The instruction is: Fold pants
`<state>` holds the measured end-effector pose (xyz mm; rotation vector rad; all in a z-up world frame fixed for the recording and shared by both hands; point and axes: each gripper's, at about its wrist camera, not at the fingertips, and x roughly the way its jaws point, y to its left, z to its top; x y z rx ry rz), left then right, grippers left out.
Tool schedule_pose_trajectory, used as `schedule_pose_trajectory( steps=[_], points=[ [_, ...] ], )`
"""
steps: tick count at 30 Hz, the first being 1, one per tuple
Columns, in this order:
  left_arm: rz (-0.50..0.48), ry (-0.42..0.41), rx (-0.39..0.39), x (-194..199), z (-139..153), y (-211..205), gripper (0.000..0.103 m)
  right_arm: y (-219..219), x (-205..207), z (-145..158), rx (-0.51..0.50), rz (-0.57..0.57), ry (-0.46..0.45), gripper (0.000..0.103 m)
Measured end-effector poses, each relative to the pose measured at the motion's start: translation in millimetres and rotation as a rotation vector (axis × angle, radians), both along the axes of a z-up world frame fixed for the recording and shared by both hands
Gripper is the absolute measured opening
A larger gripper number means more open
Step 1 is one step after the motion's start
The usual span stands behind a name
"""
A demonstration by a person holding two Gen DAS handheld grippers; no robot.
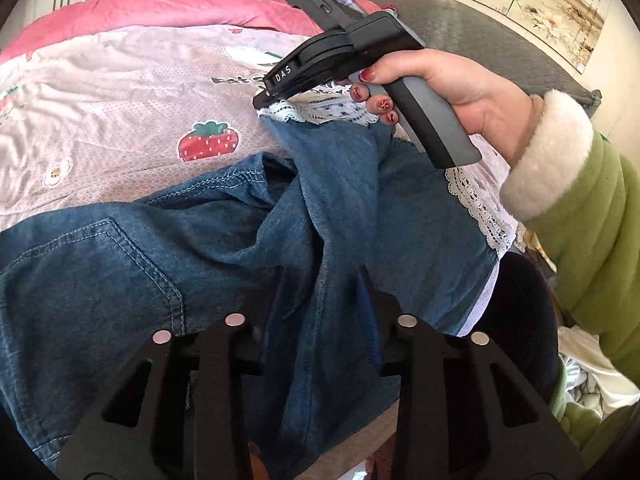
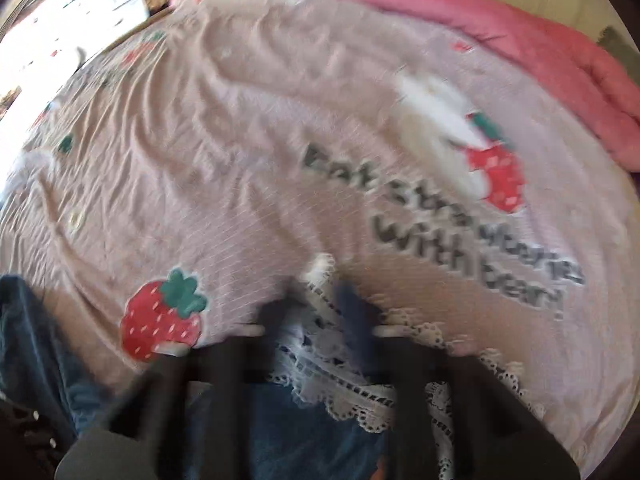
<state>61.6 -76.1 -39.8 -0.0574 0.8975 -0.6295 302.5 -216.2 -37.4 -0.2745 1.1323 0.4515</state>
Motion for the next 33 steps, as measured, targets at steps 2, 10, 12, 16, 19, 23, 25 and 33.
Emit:
schedule_pose_trajectory(
  steps=[2,10,12,16,19,23,25,33],
  points=[
    [-0.004,-0.010,0.009,2.3,-0.7,-1.5,0.022,-4.4,-6.0,10.3,0.014,0.005,-0.032,0.007],
    [-0.026,-0.039,0.021,-1.6,-0.1,-7.2,0.014,-104.2,-45.4,73.1,0.282,-0.183,-0.148,0.007],
    [-0.035,-0.039,0.015,-2.6,1.1,-7.9,0.005,-125.3,-62.5,82.0,0.329,-0.220,-0.159,0.007],
    [-0.052,-0.050,0.030,-6.5,6.4,-11.9,0.000,-164.0,-106.6,90.4,0.382,-0.269,-0.179,0.007],
    [-0.049,-0.058,0.046,-10.5,8.4,-13.4,0.000,-188.0,-141.0,85.2,0.417,-0.302,-0.167,0.007],
    [-0.069,-0.084,0.081,-22.9,13.3,-16.2,0.000,-207.8,-179.8,75.9,0.429,-0.303,-0.151,0.007],
    [-0.089,-0.125,0.125,-33.0,17.3,-20.6,0.000,-215.6,-198.8,68.0,0.424,-0.304,-0.136,0.007],
    [-0.113,-0.124,0.203,-43.2,4.9,-30.3,0.000,-225.3,-252.7,30.0,0.384,-0.282,-0.095,0.007]
  ],
)
